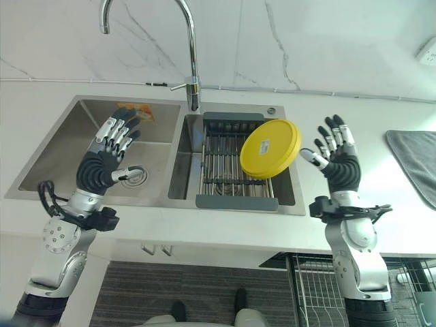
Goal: Place the dishes in the dishwasher.
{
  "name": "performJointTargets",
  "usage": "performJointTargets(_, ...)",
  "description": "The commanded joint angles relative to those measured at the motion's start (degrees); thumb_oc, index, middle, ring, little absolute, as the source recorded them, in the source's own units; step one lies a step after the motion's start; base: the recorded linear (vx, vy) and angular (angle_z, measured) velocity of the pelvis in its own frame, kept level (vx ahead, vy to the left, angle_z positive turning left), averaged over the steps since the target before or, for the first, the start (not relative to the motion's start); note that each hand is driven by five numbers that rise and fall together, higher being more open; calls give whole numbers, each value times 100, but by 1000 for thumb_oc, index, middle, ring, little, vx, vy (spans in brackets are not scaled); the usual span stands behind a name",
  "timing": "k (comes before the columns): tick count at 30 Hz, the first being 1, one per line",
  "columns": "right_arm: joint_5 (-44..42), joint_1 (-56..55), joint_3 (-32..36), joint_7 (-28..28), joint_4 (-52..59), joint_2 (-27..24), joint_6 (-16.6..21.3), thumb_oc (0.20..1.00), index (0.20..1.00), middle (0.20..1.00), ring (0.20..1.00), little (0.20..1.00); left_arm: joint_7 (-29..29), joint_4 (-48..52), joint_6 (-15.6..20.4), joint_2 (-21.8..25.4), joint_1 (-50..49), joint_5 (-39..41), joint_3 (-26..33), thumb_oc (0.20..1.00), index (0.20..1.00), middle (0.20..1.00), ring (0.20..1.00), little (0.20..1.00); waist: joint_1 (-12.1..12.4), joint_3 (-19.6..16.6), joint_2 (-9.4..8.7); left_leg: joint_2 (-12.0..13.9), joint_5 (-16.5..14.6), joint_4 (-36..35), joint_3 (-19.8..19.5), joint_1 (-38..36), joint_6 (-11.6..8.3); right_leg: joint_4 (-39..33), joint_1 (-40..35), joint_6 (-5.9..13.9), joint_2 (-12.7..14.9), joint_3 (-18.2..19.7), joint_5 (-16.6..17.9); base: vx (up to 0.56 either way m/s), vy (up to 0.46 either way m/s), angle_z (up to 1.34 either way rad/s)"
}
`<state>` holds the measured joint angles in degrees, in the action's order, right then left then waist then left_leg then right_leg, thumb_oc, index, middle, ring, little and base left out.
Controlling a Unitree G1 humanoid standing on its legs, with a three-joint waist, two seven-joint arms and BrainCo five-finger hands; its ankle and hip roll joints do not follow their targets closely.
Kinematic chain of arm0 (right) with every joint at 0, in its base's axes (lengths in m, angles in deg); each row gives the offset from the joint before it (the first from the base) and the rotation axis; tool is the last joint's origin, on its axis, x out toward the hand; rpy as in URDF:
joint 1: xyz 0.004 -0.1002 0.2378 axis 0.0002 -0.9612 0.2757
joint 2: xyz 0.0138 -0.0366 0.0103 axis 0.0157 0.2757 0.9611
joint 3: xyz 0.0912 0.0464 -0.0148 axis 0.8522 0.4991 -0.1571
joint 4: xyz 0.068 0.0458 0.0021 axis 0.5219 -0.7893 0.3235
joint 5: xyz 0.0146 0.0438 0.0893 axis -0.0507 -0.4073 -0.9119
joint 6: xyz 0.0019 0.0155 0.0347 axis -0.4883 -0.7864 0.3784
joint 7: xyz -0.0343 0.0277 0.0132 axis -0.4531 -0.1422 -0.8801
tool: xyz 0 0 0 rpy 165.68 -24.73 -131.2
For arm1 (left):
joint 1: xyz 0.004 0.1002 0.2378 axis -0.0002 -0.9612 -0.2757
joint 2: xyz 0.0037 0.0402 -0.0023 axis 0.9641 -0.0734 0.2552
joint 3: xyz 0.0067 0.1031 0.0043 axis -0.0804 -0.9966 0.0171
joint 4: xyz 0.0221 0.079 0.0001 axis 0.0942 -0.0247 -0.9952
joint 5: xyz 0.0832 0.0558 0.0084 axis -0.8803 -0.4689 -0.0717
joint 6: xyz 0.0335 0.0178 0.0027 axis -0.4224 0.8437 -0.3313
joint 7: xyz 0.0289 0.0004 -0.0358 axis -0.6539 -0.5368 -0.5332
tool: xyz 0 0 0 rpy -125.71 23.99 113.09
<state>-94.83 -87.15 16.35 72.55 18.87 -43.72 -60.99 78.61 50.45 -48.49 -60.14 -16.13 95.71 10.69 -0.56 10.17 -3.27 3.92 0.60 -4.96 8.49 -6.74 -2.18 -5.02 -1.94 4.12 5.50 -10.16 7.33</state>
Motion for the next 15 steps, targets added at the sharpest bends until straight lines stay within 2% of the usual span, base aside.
performJointTargets(1,-303,300,321,-153,25,-78,449,1000,1000,1000,1000,1000,63,-57,294,216,87,-11,53,1000,1000,1000,1000,1000,85,-325,57,105,-115,-4,-6,70,-41,19,-456,274,89,-276,-413,30,-12,-5)
performJointTargets(7,-354,521,274,-201,-380,-199,361,1000,1000,1000,1000,1000,3,-83,244,200,50,101,-27,1000,1000,1000,1000,1000,188,-371,17,134,-132,-4,23,33,-43,2,-519,255,57,-315,-446,42,-24,-1)
performJointTargets(11,-714,735,137,47,-883,-305,95,1000,1000,1000,1000,1000,26,-159,189,202,124,118,-195,1000,1000,1000,1000,1000,247,-411,5,142,-132,-4,16,11,-60,2,-566,226,32,-351,-489,41,-22,-1)
performJointTargets(15,-1385,951,-3,429,-1192,-270,9,1000,1000,1000,1000,1000,21,-266,169,195,212,101,-311,1000,1000,1000,1000,1000,298,-420,3,139,-135,-4,0,-9,-66,2,-597,210,26,-396,-509,9,-4,-2)
